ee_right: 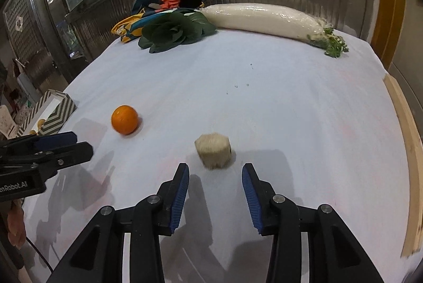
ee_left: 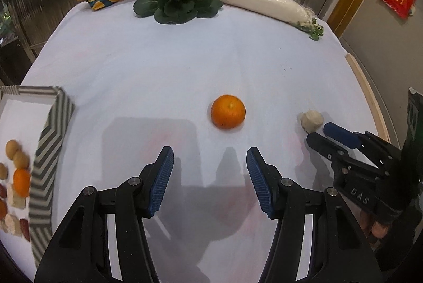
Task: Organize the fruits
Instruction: 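Grasp the last yam chunk with the right tool while the left tool grasps the orange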
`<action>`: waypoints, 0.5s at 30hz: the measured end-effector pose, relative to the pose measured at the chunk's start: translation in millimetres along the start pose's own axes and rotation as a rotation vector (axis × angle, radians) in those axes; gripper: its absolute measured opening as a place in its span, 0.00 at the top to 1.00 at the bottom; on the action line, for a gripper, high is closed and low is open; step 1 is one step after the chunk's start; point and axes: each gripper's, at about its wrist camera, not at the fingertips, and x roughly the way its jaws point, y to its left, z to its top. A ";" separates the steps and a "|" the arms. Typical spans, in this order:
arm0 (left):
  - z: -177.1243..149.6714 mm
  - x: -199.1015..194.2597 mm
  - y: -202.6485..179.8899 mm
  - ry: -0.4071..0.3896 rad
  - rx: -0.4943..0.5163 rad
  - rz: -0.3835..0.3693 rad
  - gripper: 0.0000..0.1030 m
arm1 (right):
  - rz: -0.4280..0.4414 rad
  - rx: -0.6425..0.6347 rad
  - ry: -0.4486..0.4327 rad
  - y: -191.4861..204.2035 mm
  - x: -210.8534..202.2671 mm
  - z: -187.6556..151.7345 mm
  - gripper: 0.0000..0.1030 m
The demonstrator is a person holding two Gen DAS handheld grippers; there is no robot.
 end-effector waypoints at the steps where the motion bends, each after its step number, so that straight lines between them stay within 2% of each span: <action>1: 2.8 3.4 -1.7 0.001 0.002 0.004 0.44 | 0.001 -0.005 0.002 0.3 2.9 2.4 0.61; 8: 22.3 18.3 -13.5 -0.020 0.006 -0.004 0.44 | -0.002 -0.024 -0.017 -1.1 14.7 12.9 0.61; 12: 32.9 31.7 -19.1 -0.010 0.012 0.017 0.44 | 0.008 -0.033 -0.025 -0.9 15.6 12.8 0.72; 15: 35.2 40.7 -18.6 0.010 0.012 0.012 0.44 | 0.015 -0.036 -0.028 -0.7 15.1 12.3 0.72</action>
